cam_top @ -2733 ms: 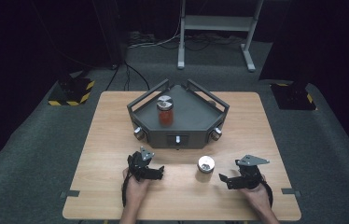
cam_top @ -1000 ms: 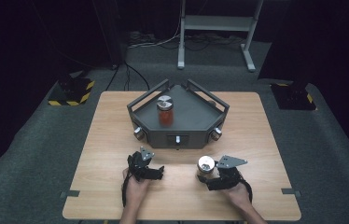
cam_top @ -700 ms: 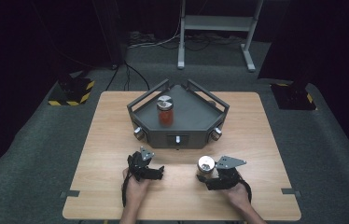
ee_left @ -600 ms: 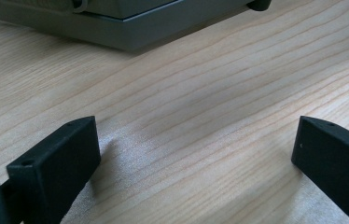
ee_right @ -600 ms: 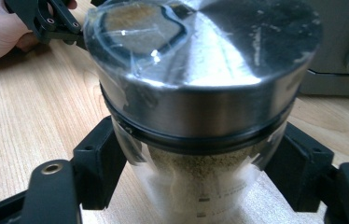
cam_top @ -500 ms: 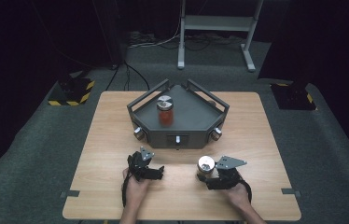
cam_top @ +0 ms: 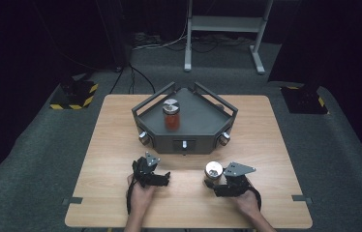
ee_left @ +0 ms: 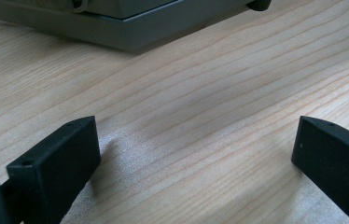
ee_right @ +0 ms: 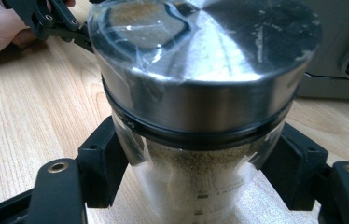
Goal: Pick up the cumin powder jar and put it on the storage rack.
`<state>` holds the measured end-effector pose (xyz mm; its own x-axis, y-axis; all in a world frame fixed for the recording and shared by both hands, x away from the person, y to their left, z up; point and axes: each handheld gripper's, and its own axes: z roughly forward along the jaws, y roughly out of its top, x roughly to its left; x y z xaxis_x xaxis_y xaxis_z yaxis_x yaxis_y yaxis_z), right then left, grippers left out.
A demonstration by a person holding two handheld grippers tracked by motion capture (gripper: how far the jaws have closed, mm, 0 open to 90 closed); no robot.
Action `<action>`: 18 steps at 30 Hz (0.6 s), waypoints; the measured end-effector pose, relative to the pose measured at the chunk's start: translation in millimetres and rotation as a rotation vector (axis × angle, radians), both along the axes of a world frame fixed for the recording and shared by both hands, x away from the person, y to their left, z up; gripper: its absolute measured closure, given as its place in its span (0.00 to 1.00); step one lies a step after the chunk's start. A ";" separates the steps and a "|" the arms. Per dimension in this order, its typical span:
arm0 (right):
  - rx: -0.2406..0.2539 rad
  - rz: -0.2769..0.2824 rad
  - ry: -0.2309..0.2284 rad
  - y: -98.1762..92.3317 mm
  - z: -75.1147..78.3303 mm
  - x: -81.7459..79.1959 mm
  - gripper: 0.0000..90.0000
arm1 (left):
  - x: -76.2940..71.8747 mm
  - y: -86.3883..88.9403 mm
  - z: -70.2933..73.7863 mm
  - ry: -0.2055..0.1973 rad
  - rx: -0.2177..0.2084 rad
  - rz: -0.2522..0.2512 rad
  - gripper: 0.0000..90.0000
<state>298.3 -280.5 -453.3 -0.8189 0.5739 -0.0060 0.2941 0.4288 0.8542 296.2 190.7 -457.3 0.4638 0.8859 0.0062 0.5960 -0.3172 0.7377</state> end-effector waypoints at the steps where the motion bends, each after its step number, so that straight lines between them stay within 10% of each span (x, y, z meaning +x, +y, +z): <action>1: -0.001 -0.001 -0.002 0.3 0.2 -0.5 0.34 | 0.0 0.0 0.0 0.000 0.000 0.000 0.01; 18: -0.021 0.003 -0.025 2.2 2.0 -3.7 0.35 | 0.0 0.0 0.0 0.000 0.000 0.000 0.01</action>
